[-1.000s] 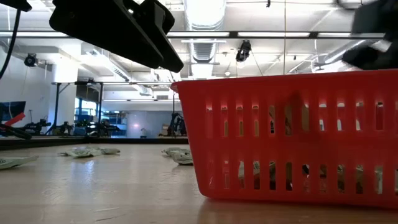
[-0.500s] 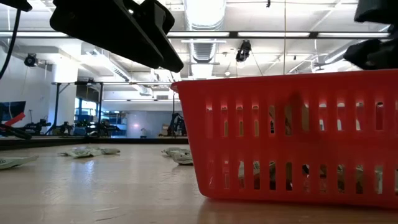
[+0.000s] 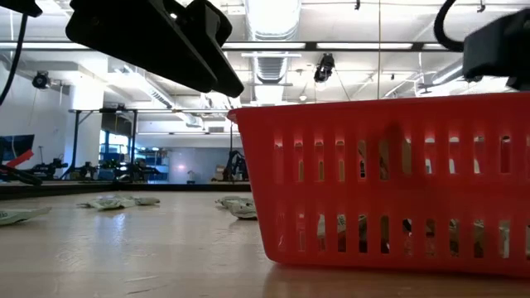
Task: Pick and place Stevia / Truvia into bins
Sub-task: Put the stevia packet into the bin
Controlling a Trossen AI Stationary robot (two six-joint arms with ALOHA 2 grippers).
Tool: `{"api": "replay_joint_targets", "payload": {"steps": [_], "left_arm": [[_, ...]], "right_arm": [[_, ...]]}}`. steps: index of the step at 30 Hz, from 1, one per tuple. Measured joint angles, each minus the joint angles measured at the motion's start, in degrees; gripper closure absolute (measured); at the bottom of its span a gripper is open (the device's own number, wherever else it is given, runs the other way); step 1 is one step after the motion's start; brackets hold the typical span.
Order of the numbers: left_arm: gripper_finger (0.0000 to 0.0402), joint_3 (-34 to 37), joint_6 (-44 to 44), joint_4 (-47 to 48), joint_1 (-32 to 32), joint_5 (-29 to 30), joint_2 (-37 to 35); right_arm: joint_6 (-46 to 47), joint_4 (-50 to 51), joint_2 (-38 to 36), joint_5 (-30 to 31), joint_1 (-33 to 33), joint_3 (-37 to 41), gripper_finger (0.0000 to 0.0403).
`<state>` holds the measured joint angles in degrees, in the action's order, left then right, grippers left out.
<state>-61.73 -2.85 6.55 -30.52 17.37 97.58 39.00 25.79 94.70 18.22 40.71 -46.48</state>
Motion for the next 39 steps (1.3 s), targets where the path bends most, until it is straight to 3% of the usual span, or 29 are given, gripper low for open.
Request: {"api": "replay_joint_targets", "payload": {"steps": [8,23,30,39], "left_arm": [[0.0226,0.15,0.00,0.00,0.00,-0.02,0.00],[0.0226,0.26,0.00,-0.02,0.02,-0.02,0.00],[0.0226,0.26,0.00,-0.02,0.00,-0.02,0.00],[0.0226,0.60,0.02,0.02,0.00,0.00,0.00]], "right_arm": [[-0.27,0.07,0.71,-0.36,-0.37,0.04,0.0262],[-3.83,1.05,0.65,-1.84,-0.37,-0.37,0.0378],[-5.70,6.89,0.14,-1.73,-0.32,-4.92,0.0393],[-5.77,15.78,-0.03,10.11,1.82,-13.52,0.0393]]}}
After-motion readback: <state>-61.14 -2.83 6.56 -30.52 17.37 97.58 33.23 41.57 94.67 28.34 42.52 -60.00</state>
